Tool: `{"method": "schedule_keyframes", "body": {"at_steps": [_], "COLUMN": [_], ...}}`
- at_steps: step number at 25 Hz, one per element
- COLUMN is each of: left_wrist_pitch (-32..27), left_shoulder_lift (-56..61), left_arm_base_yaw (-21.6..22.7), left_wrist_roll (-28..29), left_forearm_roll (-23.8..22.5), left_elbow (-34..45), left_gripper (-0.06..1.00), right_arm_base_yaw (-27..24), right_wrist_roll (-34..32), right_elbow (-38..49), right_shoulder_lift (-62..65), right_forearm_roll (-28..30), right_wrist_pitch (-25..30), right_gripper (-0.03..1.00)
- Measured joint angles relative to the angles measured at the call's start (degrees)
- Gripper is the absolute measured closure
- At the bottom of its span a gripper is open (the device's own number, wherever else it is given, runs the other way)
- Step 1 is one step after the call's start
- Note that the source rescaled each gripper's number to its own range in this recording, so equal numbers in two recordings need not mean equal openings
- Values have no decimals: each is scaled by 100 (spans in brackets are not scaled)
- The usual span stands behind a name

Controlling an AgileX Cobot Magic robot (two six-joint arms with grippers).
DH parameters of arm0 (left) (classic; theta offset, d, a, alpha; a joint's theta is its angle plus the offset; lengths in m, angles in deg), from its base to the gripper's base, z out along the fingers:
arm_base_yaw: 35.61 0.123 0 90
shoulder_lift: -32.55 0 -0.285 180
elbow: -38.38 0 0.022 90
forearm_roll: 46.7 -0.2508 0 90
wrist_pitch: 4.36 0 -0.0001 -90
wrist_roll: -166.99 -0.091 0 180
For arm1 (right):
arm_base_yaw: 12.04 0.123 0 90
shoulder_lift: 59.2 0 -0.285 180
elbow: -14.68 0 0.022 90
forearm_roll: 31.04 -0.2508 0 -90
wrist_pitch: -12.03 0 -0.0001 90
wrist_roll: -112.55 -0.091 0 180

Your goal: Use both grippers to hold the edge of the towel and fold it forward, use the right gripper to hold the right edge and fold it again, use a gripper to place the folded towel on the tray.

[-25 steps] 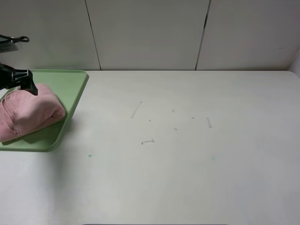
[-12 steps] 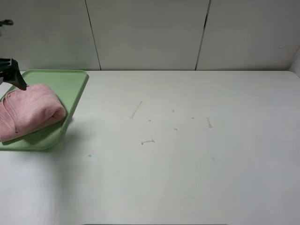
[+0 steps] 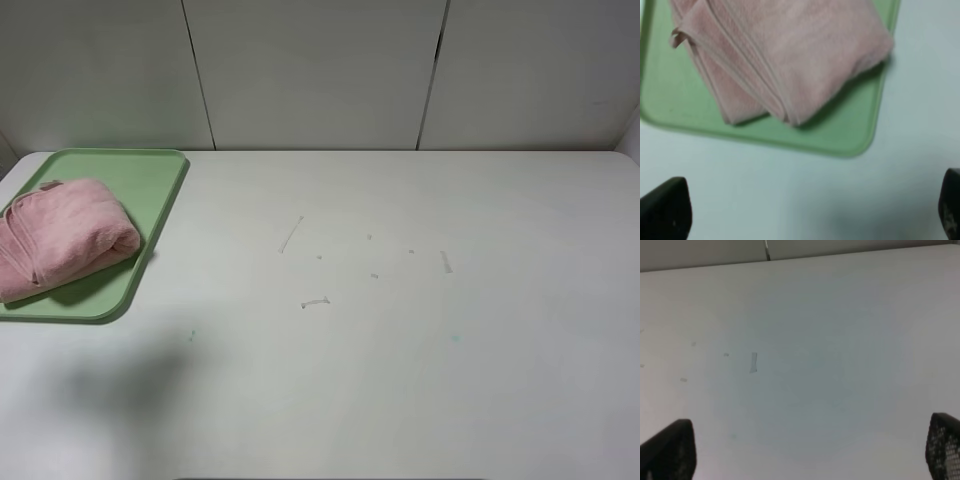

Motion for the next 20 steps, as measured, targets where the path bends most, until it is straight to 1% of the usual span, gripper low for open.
{"method": "schedule_keyframes", "body": {"at_steps": [9,14,17,20], "left_wrist_pitch": [-1331,-1376,-1381,-1381], "left_shoulder_lift": [1947,3097,3728,4286], "left_arm_base_yaw": [0,0,0,0], "left_wrist_roll": [-94,-180,-473,-685], "left_forearm_roll": [0,0,11,194], "left_elbow": [0,40,152,379], "left_gripper": [-5,-5,-5,-5], "right_arm_base_yaw": [0,0,0,0], "right_wrist_roll": [0,0,0,0], "right_elbow": [0,0,0,0], "right_shoulder_lift": [0,0,0,0], "right_forearm_roll": [0,0,0,0], "right_wrist_pitch": [0,0,0,0], "right_gripper": [-3,-3,-3,-3]}}
